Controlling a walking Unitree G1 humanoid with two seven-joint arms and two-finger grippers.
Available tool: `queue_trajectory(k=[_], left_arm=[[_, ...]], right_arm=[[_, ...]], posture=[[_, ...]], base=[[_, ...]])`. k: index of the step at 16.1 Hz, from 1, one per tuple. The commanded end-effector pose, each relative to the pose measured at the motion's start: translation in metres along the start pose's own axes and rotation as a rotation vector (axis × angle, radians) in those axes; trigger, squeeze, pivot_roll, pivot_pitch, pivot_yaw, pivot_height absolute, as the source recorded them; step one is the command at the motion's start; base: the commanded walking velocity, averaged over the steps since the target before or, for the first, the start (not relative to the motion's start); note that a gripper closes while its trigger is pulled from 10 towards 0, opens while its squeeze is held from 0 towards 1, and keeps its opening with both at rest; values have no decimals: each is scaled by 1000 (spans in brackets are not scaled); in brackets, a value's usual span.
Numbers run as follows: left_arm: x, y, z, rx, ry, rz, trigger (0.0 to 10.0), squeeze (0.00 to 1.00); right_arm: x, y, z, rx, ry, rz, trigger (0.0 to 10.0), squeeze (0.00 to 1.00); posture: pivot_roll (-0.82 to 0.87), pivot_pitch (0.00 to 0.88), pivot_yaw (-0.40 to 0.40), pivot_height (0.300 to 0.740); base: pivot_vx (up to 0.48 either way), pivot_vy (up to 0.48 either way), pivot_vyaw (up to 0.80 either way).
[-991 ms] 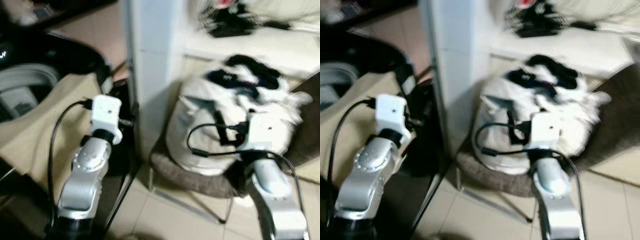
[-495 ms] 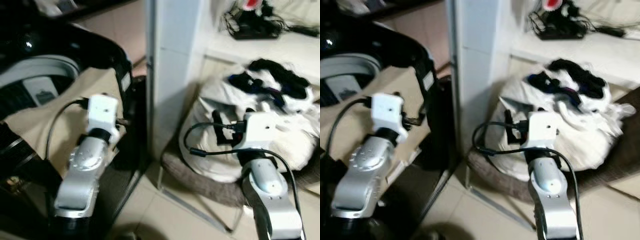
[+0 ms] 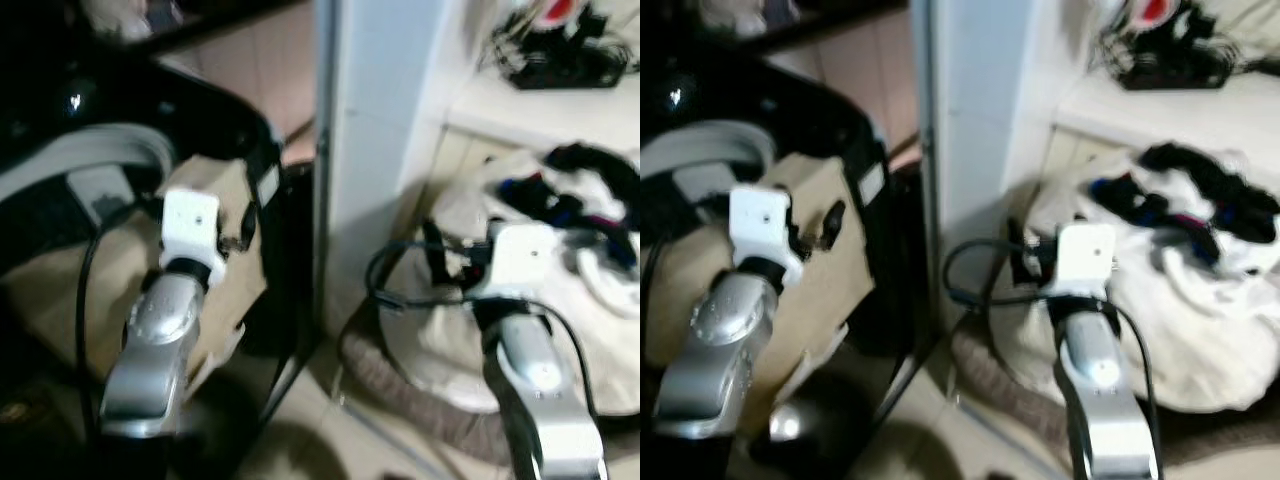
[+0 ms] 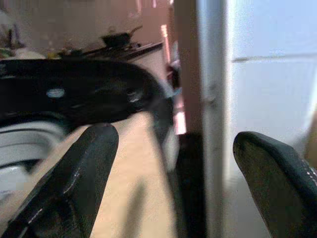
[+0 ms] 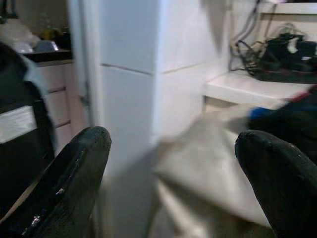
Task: Clothes washing
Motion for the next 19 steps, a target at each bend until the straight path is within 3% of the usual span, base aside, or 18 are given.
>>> queue_trajectory(k=[1, 7, 14, 19], left_arm=[[2, 0, 2, -8, -13, -7, 10000, 0], [12, -1, 7, -21, -28, 22, 10000, 0], [4, -3, 6, -18, -5, -10, 10000, 0], [-3, -2, 10, -47, 62, -40, 10000, 0]], right_arm=[[1, 0, 11, -62, -11, 14, 10000, 0], [5, 2, 15, -72, -82, 23, 10000, 0], [-2, 3, 16, -71, -97, -13, 10000, 0], [-7, 3, 21, -91, -92, -50, 10000, 0]], posture=[[-31, 20, -1, 740], [-26, 29, 6, 740], [-37, 28, 10, 740], [-41, 31, 0, 740]], base=[[315, 0, 0], [314, 0, 0], [307, 0, -114], [0, 0, -160]])
Point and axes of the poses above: a point about 5 cm out from each wrist's last joint towards the gripper, its own y axis pointing back from the gripper into the wrist, its own z axis along the axis of the wrist's last joint, x = y × z, the point moved 1 cm from there along -y, pointing out of the wrist towards the gripper, and after that the axes turned 10 degrees about y, right-handed, at the moved point
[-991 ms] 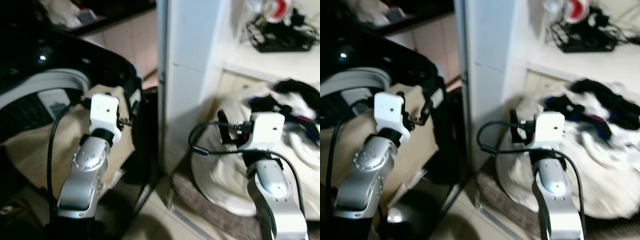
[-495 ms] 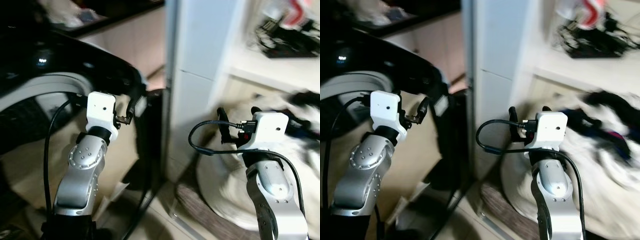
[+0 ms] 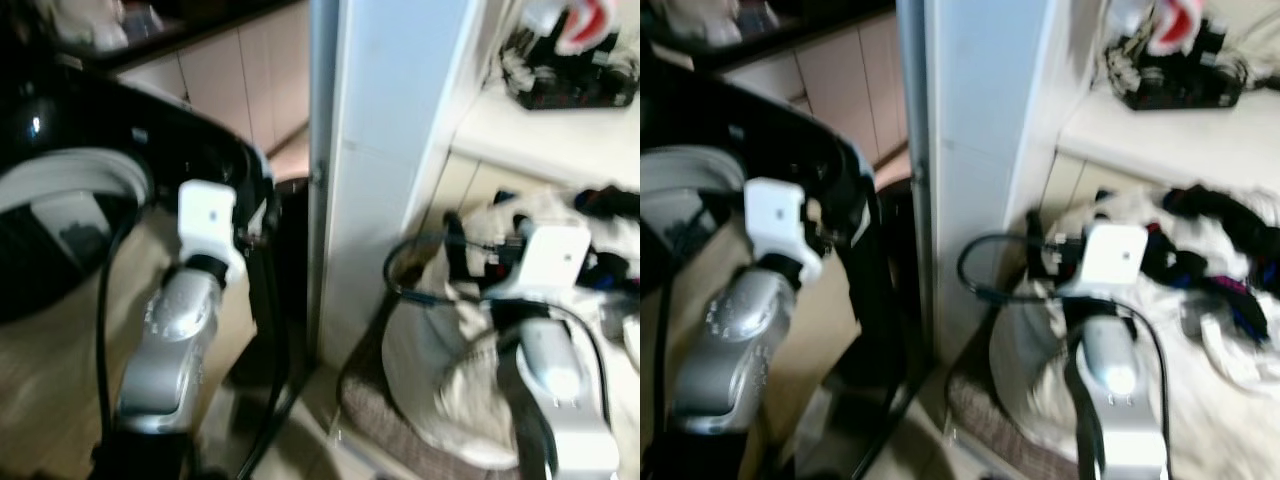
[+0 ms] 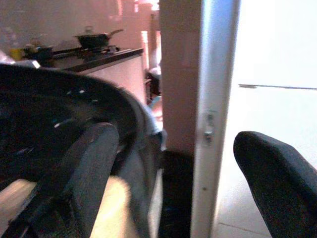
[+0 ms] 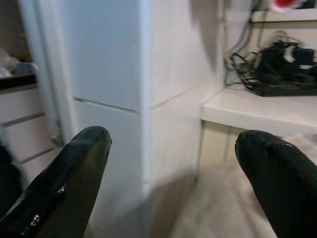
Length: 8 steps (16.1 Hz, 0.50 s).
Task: Clothes washing
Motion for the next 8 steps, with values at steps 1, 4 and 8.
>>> queue_trajectory(k=[1, 4, 8], left_arm=[[1, 1, 5, -17, -5, -5, 10000, 0], [4, 4, -5, 47, -23, 7, 10000, 0], [6, 7, -9, 65, -22, 16, 10000, 0]], right_arm=[[-1, 0, 8, -25, -1, -10, 10000, 0], [0, -5, 0, 50, 29, -3, 10000, 0], [5, -6, -8, 108, 41, 13, 10000, 0]], posture=[[-40, 31, -1, 740], [-41, 34, -12, 740], [-34, 35, -21, 740]], base=[[0, 0, 0], [0, 0, 0], [0, 0, 0]])
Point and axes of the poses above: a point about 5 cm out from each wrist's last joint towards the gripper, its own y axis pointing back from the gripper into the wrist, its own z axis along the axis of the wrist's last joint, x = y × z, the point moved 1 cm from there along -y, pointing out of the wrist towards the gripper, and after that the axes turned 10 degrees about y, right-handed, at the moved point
